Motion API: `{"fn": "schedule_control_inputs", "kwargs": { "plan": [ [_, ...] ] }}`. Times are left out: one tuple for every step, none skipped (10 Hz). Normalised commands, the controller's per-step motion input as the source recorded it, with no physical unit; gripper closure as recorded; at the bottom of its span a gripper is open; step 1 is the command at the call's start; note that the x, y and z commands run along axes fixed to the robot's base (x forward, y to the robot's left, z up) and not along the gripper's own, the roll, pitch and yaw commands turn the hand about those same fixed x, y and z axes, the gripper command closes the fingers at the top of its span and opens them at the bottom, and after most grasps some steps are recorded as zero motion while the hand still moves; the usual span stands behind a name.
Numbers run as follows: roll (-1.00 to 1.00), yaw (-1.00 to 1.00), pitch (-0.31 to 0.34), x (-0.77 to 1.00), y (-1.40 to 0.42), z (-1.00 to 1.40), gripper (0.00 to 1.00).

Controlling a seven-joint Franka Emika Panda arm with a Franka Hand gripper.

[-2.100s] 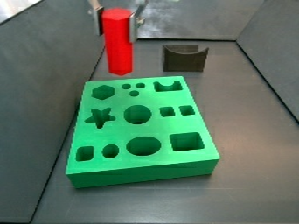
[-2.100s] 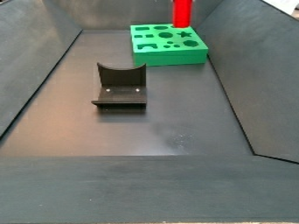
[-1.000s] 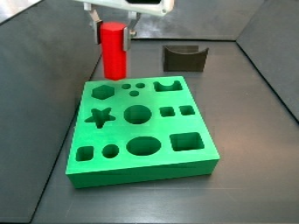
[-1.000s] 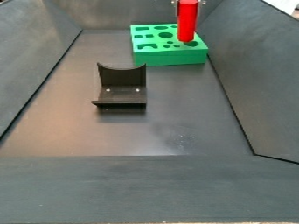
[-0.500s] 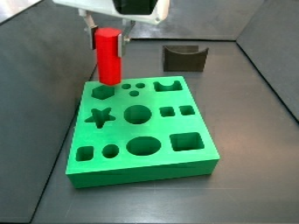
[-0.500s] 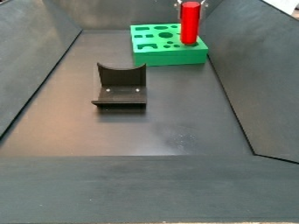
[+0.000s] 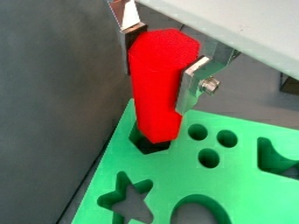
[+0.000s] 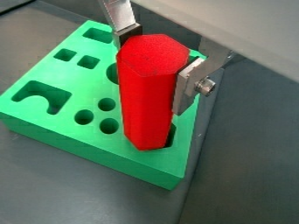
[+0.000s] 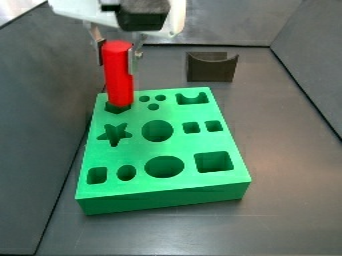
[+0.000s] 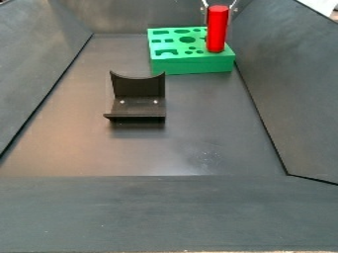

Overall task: Pick up the hexagon object. Move up. Place the hexagon object on the fixture. Regrasp the hexagon object. Move to above the board. Insert the hexagon object.
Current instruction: Insert the hexagon object.

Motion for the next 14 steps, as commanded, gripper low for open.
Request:
{"fn": "schedule_control_inputs", "kwargs": {
  "plan": [
    [-0.05,0.00,-0.083,-0.14,-0.15,-0.20,1.00],
    [-0.03,0.00,-0.070,-0.10,-0.09,-0.11,1.00],
    [-0.03,0.00,-0.059,-0.09,-0.08,-0.07,1.00],
    [-0.07,0.00,-0.070,-0.09,-0.08,-0.05,1.00],
    [-0.09,0.00,-0.077,-0.07,-0.08,-0.03,1.00],
    [-0.09,0.00,-0.080,-0.04,-0.06,0.00,1.00],
    [-0.09,0.03,-0.067,0.00,-0.08,0.00,1.00],
    [-0.08,0.02,-0.064,0.00,-0.05,0.00,1.00],
    [-0.13,0.01,-0.104,0.00,-0.09,-0.07,1.00],
    [-0.15,0.06,-0.107,0.01,-0.05,-0.09,1.00],
    [-0.12,0.13,-0.077,0.00,0.00,-0.21,1.00],
    [-0.07,0.18,-0.057,0.00,0.00,-0.31,1.00],
    [0.00,0.17,-0.014,0.00,0.02,-0.30,1.00],
    [0.00,0.14,-0.009,-0.03,0.07,-0.28,1.00]
  ]
}}
